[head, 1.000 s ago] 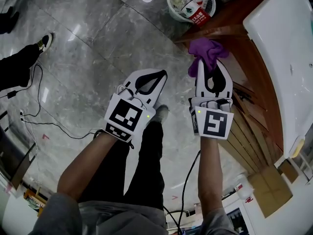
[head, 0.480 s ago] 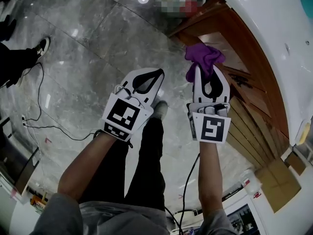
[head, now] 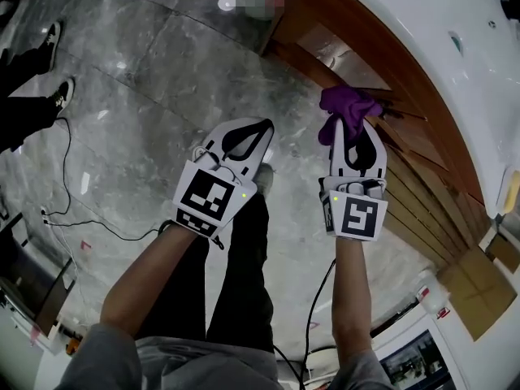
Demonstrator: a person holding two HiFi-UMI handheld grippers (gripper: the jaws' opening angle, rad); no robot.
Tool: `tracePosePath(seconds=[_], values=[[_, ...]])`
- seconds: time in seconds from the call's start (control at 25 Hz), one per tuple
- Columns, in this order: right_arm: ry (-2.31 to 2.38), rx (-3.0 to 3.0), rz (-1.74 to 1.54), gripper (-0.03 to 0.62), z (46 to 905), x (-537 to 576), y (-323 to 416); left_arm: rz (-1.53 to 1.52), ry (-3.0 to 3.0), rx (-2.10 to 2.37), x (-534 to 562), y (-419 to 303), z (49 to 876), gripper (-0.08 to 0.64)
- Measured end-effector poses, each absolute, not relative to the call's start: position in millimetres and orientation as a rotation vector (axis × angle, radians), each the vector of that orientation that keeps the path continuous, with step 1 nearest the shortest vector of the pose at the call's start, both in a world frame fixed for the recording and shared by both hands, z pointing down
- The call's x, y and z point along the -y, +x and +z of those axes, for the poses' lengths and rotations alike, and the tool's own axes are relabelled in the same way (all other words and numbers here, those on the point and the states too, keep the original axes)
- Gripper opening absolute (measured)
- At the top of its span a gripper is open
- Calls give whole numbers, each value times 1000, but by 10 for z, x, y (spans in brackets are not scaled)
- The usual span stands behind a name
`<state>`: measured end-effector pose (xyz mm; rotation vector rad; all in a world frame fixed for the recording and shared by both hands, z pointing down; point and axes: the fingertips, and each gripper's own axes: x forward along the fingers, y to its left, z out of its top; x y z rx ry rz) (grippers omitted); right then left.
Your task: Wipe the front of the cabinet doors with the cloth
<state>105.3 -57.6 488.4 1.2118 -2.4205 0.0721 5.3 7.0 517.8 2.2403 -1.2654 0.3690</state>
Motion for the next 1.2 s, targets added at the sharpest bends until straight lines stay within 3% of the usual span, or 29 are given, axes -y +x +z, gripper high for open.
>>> tracePosePath(seconds=[0.64,1.2], values=[[1369,2230,110,83,5461,754,1639,385,2269,1267,188,348,5368,9],[1460,2108,152,83,5768,1104,1533,385,2260,1254,308,221,5549,9]])
